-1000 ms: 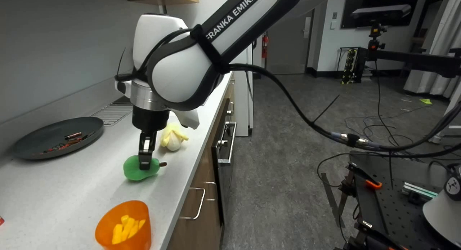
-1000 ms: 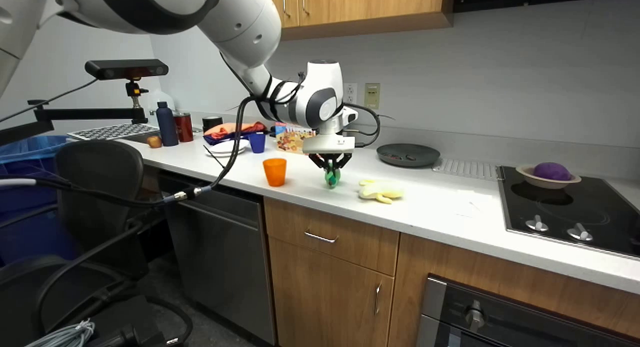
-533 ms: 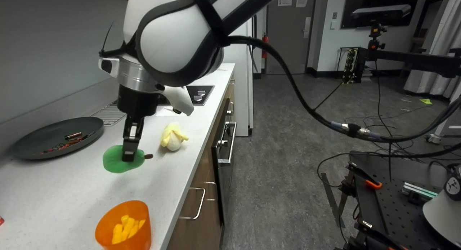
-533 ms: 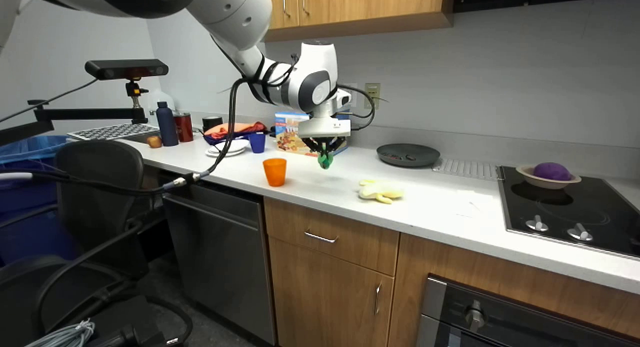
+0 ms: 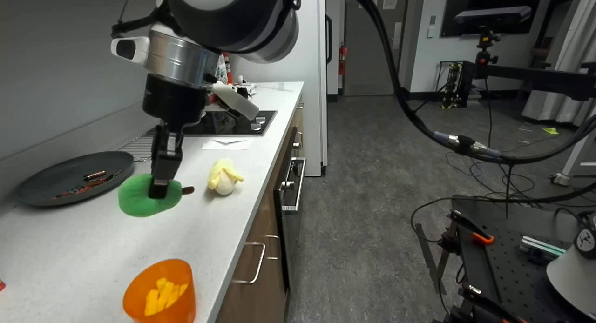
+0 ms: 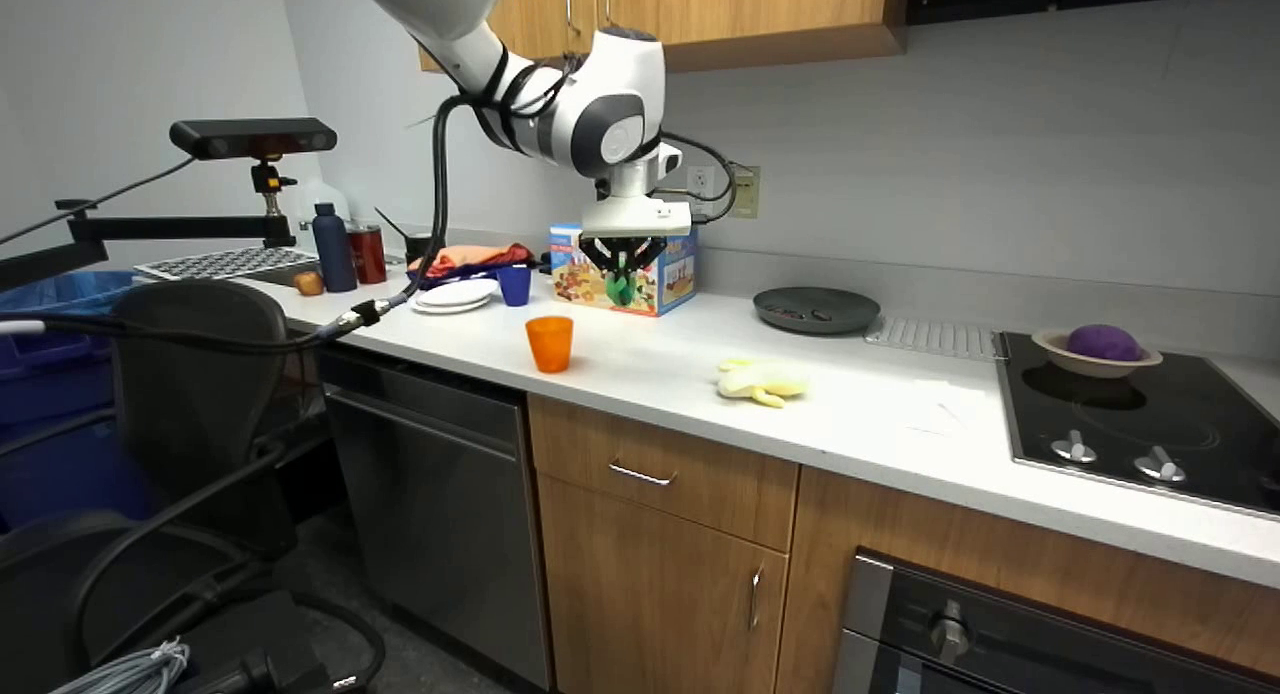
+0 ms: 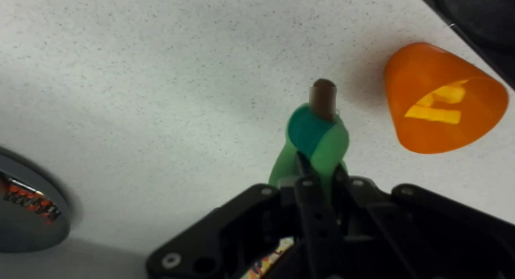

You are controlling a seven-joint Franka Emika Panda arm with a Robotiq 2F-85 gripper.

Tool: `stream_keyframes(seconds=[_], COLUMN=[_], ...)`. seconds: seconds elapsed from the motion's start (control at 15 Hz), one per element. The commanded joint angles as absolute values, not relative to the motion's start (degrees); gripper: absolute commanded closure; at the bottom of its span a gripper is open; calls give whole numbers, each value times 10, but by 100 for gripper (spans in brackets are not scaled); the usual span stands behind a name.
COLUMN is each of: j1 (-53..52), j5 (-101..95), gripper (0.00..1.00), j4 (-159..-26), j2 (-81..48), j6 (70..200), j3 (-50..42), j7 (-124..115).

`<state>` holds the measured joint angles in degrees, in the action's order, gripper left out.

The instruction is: Put the green object inside the orange cup

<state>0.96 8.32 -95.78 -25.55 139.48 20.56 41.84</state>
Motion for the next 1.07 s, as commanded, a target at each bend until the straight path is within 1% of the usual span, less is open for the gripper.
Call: stream_keyframes(seconds=[0.0,0.13,0.4,0.6,1.0], j1=[19,8,-10,-20,-28], j5=[128,135,144,149,157], gripper=[97,97,97,97,97], j4=[-977,-971,-970,-962,-993], j2=[-222,-223,-235,-245,-220], j6=[1333,1313,1332,1317,1274], j3=[215,208,206,208,208], j7=[497,522,549,553,563])
